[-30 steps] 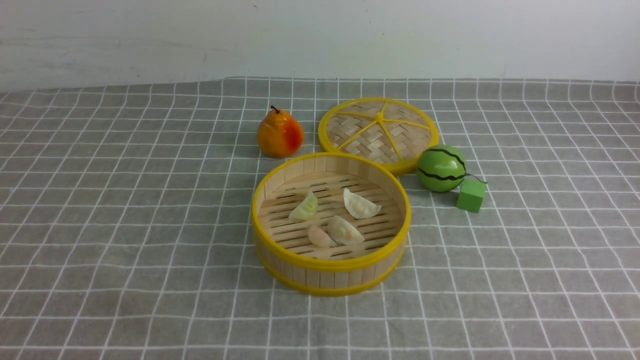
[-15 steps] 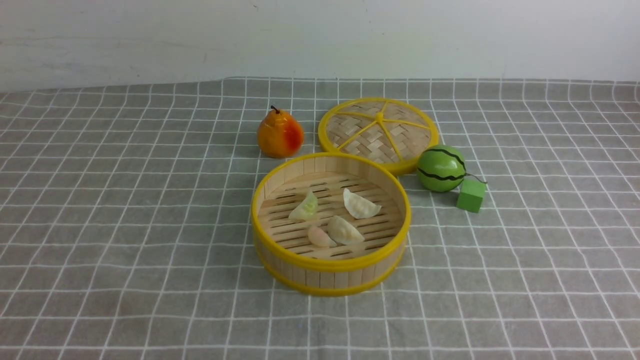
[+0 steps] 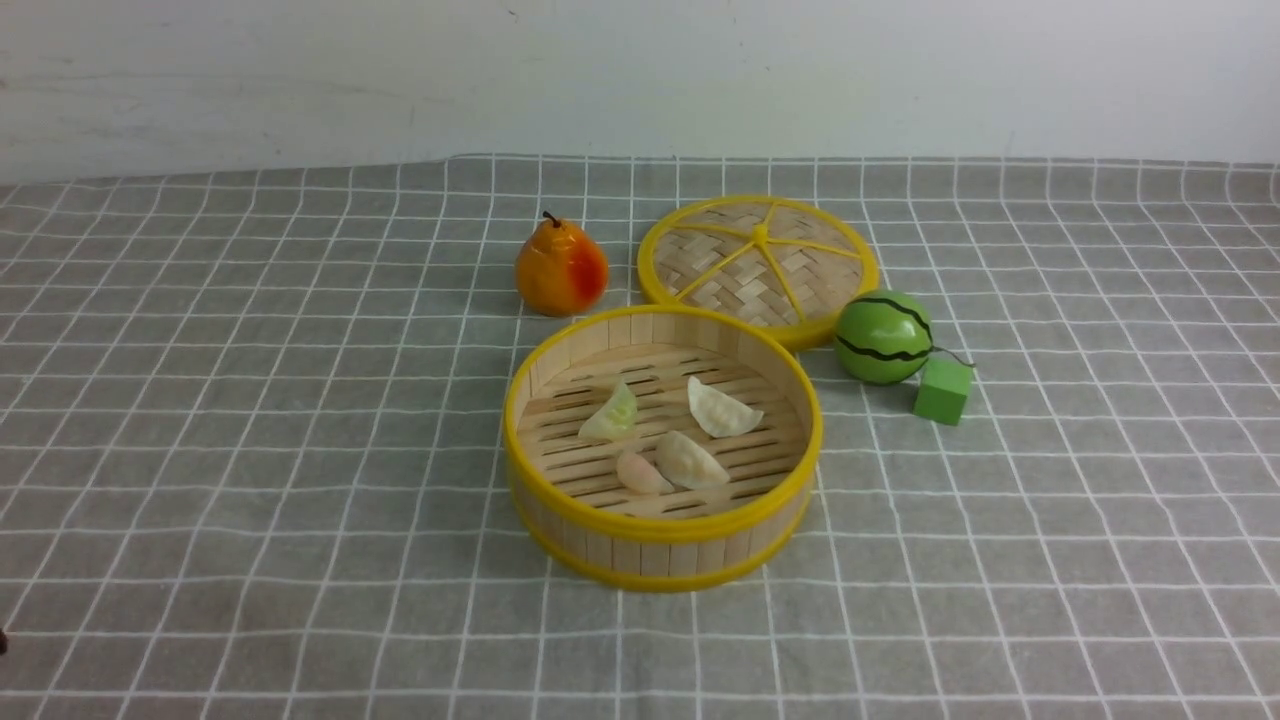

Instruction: Put the dumplings into the steamer on the table with the grey tablecloth.

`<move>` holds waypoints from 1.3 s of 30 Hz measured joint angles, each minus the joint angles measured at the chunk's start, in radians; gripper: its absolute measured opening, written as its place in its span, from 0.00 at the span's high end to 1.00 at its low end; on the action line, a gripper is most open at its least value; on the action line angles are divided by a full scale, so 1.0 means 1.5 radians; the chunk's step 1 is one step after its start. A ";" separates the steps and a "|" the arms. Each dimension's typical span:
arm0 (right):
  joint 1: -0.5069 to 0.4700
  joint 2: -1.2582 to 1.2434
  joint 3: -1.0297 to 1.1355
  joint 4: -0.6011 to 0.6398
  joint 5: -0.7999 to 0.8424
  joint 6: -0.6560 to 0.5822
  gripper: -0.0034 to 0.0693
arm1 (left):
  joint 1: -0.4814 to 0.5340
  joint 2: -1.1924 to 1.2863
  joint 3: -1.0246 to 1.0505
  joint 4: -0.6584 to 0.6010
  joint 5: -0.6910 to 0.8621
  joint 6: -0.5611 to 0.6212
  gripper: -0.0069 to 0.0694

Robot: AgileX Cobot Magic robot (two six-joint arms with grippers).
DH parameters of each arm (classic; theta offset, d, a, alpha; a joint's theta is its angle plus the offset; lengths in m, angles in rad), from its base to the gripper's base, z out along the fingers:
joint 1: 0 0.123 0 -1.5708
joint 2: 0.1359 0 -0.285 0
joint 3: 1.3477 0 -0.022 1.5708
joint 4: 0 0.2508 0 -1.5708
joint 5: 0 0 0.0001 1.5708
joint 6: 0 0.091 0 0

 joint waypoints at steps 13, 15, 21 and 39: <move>0.000 0.000 0.000 0.000 0.001 0.000 0.92 | 0.118 -0.057 0.136 -0.004 0.032 -0.024 0.93; 0.000 0.000 0.000 0.000 0.001 0.000 0.91 | 0.120 -0.057 0.136 -0.004 0.058 -0.012 0.93; 0.000 0.000 0.000 0.000 0.001 0.000 0.90 | 0.120 -0.057 0.137 -0.004 0.077 0.050 0.93; 0.000 0.000 0.000 0.000 0.001 0.000 0.87 | 0.120 -0.057 0.137 -0.004 0.078 0.063 0.93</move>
